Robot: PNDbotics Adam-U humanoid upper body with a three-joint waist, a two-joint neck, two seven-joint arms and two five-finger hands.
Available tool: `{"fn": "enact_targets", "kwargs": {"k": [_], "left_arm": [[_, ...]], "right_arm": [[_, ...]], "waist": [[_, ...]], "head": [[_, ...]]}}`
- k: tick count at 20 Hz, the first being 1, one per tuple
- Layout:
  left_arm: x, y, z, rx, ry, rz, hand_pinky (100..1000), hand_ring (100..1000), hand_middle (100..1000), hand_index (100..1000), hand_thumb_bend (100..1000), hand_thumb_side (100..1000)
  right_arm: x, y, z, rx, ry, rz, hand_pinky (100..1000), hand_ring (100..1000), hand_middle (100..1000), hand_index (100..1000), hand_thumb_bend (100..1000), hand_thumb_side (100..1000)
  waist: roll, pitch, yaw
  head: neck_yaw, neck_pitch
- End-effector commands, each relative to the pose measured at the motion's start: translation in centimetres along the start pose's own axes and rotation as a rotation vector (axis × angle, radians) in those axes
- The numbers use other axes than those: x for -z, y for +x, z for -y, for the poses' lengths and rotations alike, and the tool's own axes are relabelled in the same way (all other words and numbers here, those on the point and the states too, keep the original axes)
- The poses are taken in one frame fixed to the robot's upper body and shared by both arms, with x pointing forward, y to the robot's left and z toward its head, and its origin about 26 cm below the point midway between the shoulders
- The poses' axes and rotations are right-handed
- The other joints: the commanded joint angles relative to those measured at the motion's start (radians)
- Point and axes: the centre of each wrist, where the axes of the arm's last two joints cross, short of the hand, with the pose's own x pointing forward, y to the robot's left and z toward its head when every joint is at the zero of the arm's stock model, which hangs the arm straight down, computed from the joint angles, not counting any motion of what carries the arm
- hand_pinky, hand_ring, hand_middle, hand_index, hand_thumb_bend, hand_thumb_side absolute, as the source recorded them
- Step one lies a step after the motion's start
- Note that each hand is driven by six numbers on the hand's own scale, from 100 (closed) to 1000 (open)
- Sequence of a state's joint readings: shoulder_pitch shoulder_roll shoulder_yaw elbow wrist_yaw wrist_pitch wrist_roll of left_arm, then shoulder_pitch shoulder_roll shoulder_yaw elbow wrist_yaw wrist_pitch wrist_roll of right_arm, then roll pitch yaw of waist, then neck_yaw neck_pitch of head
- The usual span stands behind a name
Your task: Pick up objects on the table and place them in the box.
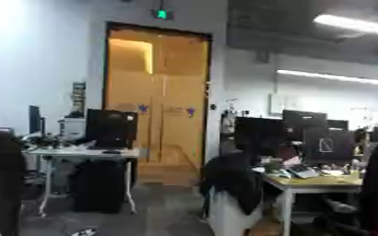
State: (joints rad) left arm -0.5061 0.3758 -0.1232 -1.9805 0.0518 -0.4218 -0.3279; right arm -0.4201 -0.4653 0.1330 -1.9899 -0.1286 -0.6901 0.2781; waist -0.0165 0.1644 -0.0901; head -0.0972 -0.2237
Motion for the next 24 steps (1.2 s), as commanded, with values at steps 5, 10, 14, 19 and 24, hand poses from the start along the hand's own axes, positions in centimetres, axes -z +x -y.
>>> {"fn": "enact_targets", "kwargs": {"k": [5, 10, 14, 19, 24], "left_arm": [[0.4, 0.6, -0.7, 0.029, -0.015, 0.021, 547, 578, 809, 792, 474, 1000], [0.4, 0.6, -0.7, 0.031, -0.018, 0.020, 547, 578, 810, 793, 483, 1000], [0.3, 0.6, -0.8, 0.056, -0.036, 0.019, 566, 600, 827, 811, 478, 1000], [-0.4, 0.8, -2.4, 0.169, -0.009, -0.058, 582, 620, 837, 844, 510, 1000], [-1.0, 0.7, -4.7, 0.340, -0.097, -0.195, 597, 635, 850, 855, 517, 1000]], "right_arm": [[0.4, 0.2, 0.5, -0.012, 0.007, 0.009, 191, 478, 747, 752, 114, 715], [0.4, 0.2, 0.5, -0.013, 0.010, 0.007, 191, 478, 747, 751, 113, 716], [0.3, 0.3, 0.9, -0.041, -0.009, 0.025, 192, 471, 689, 718, 111, 696], [-0.6, 0.6, 2.3, -0.103, -0.160, 0.005, 173, 448, 627, 690, 100, 675], [-1.3, 0.8, 2.7, -0.121, -0.335, -0.047, 137, 419, 575, 674, 100, 656]], "waist": [[0.000, -0.012, -0.002], [0.001, -0.012, -0.003], [0.002, -0.014, -0.011], [0.006, -0.032, -0.024], [0.015, -0.043, -0.026]], "head": [[0.006, 0.029], [0.005, 0.037], [0.022, 0.072], [0.090, 0.354], [0.091, 0.540]]}}
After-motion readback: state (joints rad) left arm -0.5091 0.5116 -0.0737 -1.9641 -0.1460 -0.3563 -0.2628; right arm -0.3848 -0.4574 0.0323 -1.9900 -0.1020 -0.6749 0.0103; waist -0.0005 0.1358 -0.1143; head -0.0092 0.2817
